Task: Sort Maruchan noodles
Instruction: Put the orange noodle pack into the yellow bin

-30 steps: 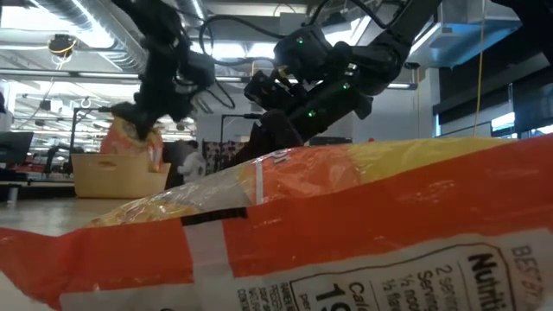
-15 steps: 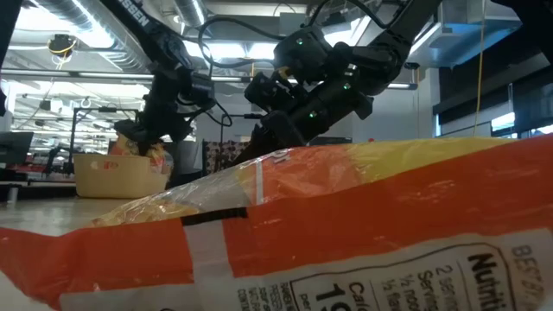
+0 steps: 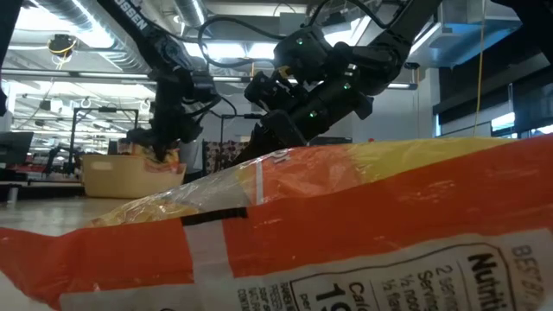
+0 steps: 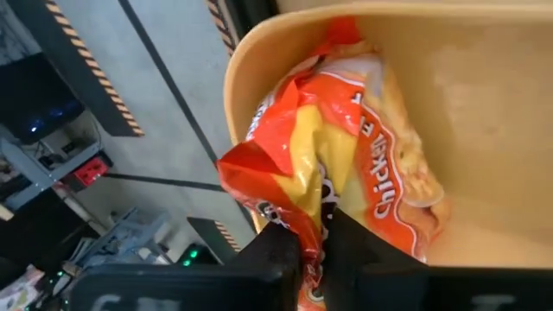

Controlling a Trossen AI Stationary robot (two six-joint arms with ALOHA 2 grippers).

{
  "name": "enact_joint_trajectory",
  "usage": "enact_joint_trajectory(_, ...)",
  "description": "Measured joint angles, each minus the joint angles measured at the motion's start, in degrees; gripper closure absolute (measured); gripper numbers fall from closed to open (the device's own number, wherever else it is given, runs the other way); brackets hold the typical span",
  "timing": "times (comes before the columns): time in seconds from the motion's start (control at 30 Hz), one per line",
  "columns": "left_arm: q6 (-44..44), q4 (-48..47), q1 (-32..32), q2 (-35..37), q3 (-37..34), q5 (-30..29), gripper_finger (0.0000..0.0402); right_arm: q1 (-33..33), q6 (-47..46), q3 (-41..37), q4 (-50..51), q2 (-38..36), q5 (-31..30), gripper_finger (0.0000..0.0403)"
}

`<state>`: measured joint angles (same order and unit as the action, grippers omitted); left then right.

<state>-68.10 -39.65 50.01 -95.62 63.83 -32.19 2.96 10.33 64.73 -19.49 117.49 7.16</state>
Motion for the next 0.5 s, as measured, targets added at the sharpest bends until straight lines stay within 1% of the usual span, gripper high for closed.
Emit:
enact_joint_trajectory(0.23, 3.2, 2.5, 1.5, 0.0, 0.0, 3.2, 0.0323, 0.0, 0.0, 0.0, 0.0, 0.0, 0.0, 0.0165)
enact_joint_trajectory(0.33, 4.8, 3.6, 1.6, 0.0, 0.0, 2.9, 0.0296, 0.0, 0.0, 0.0, 0.0, 0.0, 0.0, 0.0165)
enact_joint_trajectory(0.37, 6.3, 3.7, 1.4, 0.0, 0.0, 2.2, 0.0288, 0.0, 0.0, 0.0, 0.0, 0.0, 0.0, 0.0165)
enact_joint_trajectory(0.43, 10.8, 3.4, 0.7, 0.0, 0.0, -1.7, 0.0276, 0.0, 0.0, 0.0, 0.0, 0.0, 0.0, 0.0165)
enact_joint_trajectory(0.5, 11.3, 3.0, -0.3, 0.0, 0.0, -5.8, 0.0272, 0.0, 0.0, 0.0, 0.0, 0.0, 0.0, 0.0165)
